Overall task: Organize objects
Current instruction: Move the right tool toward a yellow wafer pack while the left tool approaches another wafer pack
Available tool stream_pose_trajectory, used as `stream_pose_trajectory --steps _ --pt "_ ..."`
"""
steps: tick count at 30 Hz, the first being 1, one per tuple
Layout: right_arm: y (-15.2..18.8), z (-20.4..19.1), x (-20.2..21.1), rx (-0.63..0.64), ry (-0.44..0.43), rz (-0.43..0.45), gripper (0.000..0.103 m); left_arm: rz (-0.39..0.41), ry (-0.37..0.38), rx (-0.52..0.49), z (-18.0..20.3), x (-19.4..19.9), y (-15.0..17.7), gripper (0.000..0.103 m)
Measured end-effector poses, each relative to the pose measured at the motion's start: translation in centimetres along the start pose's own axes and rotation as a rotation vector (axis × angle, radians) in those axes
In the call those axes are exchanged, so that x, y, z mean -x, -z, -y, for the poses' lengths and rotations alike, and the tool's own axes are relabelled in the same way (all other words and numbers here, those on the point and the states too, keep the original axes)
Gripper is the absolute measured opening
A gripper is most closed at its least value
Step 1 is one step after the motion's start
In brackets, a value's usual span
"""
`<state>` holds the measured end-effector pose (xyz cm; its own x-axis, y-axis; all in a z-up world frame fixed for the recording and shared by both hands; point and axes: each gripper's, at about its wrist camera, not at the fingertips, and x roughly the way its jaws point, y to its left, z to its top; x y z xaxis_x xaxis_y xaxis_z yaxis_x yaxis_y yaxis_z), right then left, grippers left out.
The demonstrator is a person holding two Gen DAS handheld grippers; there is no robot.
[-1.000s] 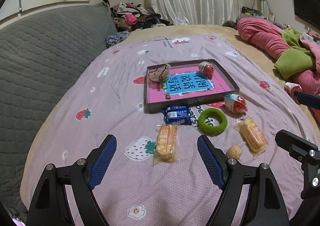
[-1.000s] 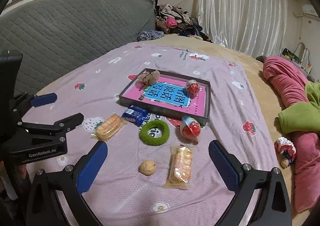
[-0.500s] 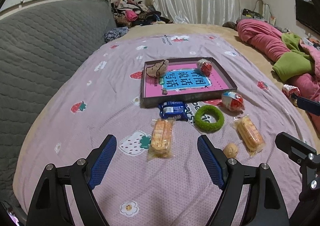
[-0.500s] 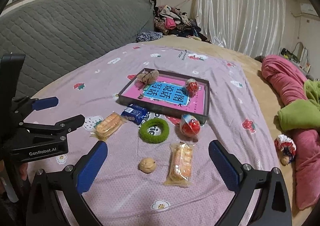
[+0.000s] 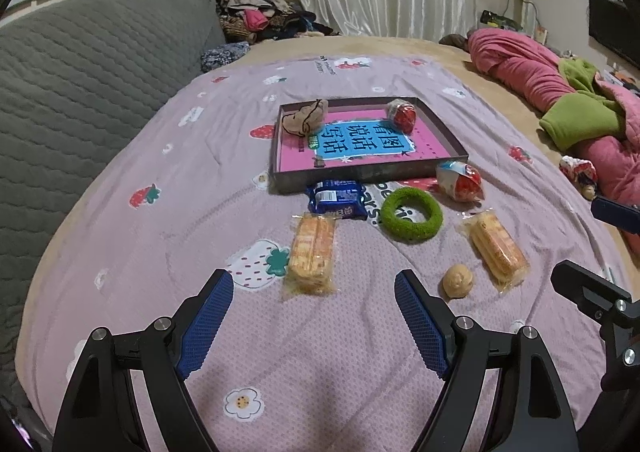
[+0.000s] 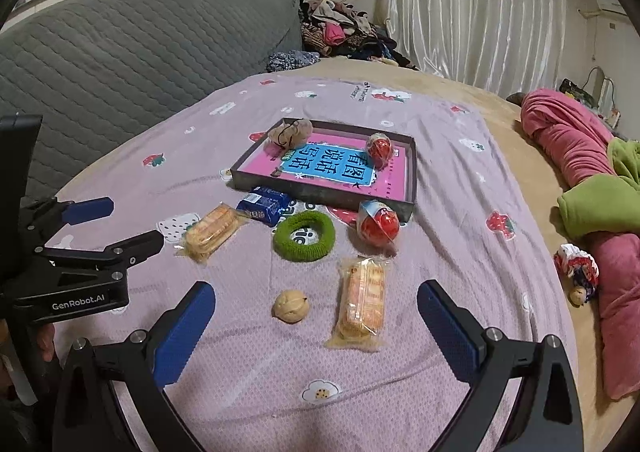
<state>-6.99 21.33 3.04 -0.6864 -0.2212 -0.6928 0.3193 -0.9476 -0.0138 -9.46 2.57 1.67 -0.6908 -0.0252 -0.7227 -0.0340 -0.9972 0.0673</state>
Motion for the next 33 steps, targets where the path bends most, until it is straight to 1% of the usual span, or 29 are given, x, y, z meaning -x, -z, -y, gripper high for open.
stream_pose_trajectory --steps 5,14,20,29,33 --pt "0.1 0.1 -0.1 -0.001 0.017 0.004 0.102 0.002 0.022 0.003 0.1 -0.5 0.5 0.084" --pt "0.9 0.7 -1.0 -0.018 0.015 -0.015 0.102 -0.022 0.056 -0.007 1.0 -2.0 1.4 0.084" --pt "1.7 1.2 -2.0 -0.036 0.007 -0.036 0.102 -0.030 0.092 0.001 0.9 -2.6 1.7 0.084" --pt "2.4 2.0 -3.4 -0.062 0.015 -0.059 0.102 -0.053 0.119 0.030 0.1 -4.3 2.2 0.084" --pt "2.3 2.7 -4.4 -0.096 0.004 -0.073 0.102 -0.063 0.122 0.030 0.0 -5.1 2.1 0.084"
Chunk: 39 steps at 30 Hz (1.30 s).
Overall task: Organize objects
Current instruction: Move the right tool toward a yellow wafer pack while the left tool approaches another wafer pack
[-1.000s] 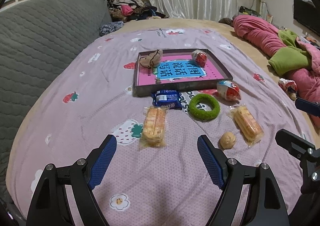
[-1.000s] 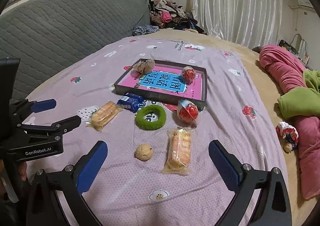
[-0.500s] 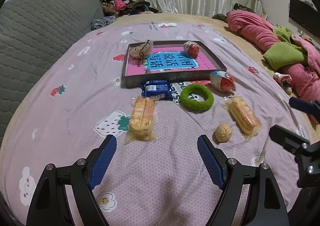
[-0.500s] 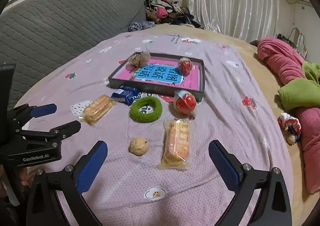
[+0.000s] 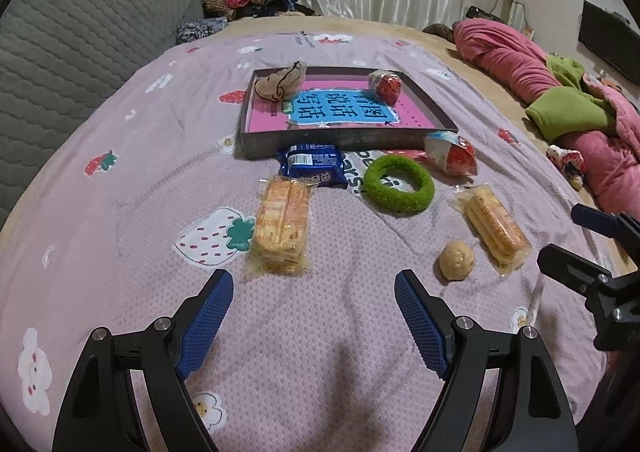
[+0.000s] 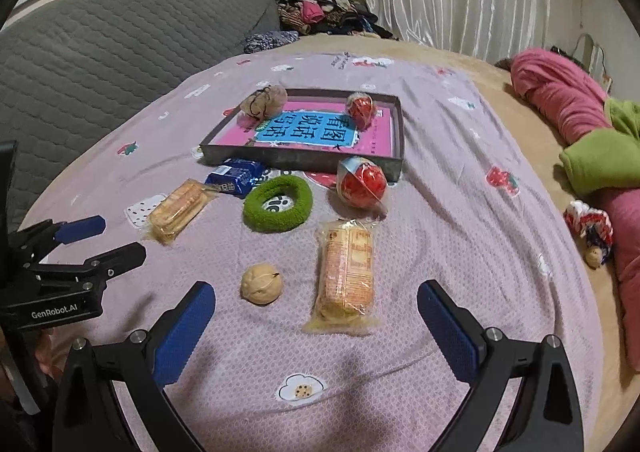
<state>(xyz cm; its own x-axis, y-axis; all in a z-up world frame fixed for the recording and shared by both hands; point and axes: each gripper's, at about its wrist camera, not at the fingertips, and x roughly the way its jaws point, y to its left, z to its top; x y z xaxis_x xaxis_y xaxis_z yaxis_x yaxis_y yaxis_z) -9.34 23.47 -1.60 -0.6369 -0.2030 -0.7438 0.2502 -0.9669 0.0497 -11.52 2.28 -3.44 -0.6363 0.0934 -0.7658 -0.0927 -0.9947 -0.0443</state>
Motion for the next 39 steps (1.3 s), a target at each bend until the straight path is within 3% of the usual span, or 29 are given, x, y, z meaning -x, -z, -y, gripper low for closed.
stream_pose_trajectory --steps 35,39 --pt "-1.3 2.7 -6.5 -0.072 0.064 -0.085 0.102 -0.068 0.015 0.056 -2.2 -7.2 -2.6 0.084" --pt "-1.5 2.8 -7.2 -0.076 0.067 -0.092 0.097 -0.079 0.009 0.050 -2.3 -7.9 -2.8 0.084"
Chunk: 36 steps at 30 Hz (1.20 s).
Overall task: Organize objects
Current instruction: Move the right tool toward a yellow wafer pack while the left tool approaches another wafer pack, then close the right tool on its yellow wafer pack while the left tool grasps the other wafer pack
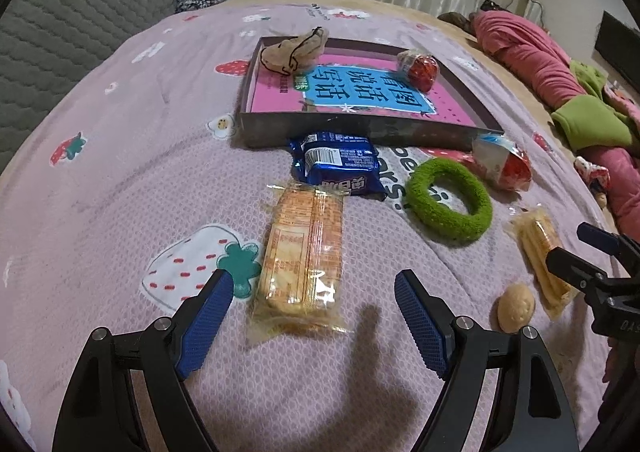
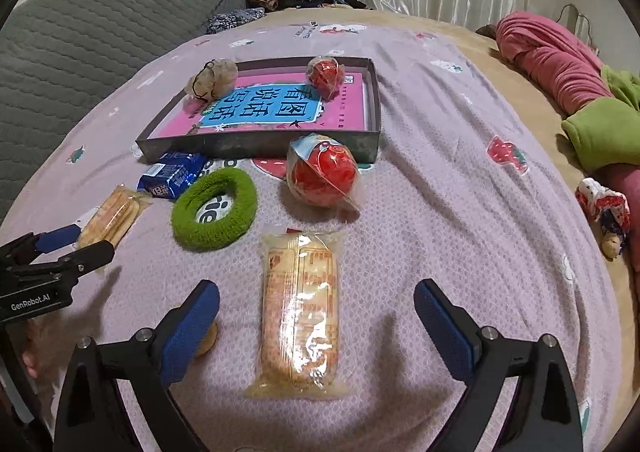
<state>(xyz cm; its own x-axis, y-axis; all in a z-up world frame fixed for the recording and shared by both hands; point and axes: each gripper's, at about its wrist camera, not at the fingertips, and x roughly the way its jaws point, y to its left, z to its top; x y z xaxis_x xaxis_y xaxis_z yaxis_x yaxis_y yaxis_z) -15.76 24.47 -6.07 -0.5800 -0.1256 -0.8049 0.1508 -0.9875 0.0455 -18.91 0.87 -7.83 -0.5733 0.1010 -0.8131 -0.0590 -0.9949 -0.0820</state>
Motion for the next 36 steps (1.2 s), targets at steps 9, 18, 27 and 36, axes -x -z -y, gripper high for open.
stream_pose_trajectory --steps 9,18,27,36 --pt "-0.3 -0.6 -1.0 0.037 0.020 -0.004 0.084 0.000 -0.019 0.018 -0.5 -1.1 -0.5 0.082" --pt "-0.2 -0.7 -1.4 0.035 0.011 -0.007 0.077 0.014 -0.011 0.010 -0.1 -1.5 -1.0 0.077" --pt "0.2 -0.9 -2.1 0.048 -0.004 -0.026 0.059 -0.008 -0.018 -0.003 0.3 -2.5 -1.1 0.043" --pt "0.5 -1.2 -2.6 0.071 -0.025 -0.034 0.044 0.001 -0.024 -0.013 0.5 -2.7 -1.0 0.040"
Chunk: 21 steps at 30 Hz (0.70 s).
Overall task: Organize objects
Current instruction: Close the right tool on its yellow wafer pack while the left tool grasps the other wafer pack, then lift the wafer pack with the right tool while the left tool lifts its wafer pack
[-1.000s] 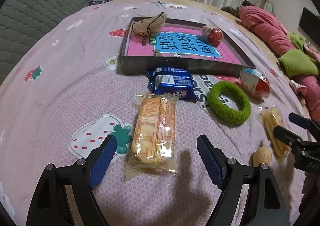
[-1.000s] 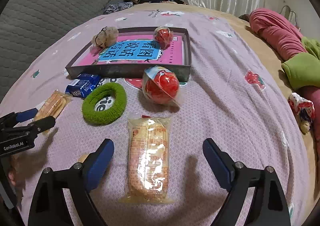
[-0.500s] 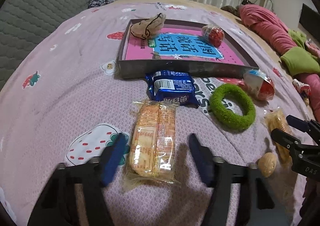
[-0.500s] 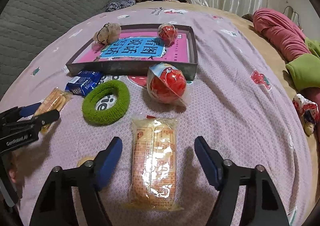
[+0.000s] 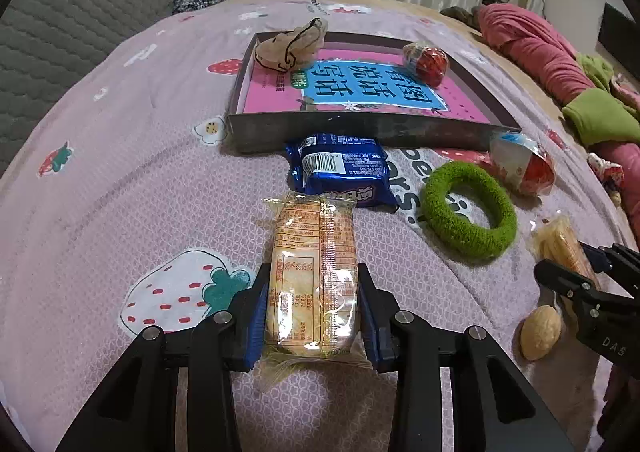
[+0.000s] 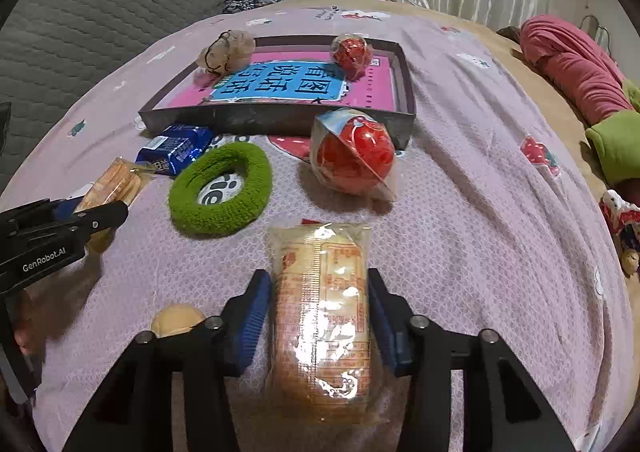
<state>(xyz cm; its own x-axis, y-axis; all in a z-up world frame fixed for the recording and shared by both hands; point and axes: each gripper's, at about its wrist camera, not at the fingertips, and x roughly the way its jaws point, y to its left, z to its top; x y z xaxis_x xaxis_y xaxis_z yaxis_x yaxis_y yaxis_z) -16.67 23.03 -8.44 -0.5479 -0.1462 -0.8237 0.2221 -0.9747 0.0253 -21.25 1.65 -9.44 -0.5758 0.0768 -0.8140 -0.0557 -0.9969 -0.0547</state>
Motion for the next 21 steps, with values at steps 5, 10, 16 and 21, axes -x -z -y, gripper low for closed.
stream_pose_trajectory --steps 5,10,16,21 --pt "0.0 0.2 0.3 -0.002 -0.015 0.012 0.039 0.003 -0.006 -0.003 0.2 0.2 0.2 0.040" --pt "-0.3 0.3 1.2 -0.002 -0.026 0.044 0.038 0.009 -0.003 -0.002 0.1 0.5 0.4 0.040" --pt "-1.1 -0.5 3.4 0.020 -0.031 0.099 0.038 0.033 -0.002 0.001 0.2 1.8 0.7 0.040" --pt "-1.5 -2.3 5.4 0.050 -0.059 0.140 0.038 0.063 -0.004 -0.001 0.7 3.6 1.2 0.040"
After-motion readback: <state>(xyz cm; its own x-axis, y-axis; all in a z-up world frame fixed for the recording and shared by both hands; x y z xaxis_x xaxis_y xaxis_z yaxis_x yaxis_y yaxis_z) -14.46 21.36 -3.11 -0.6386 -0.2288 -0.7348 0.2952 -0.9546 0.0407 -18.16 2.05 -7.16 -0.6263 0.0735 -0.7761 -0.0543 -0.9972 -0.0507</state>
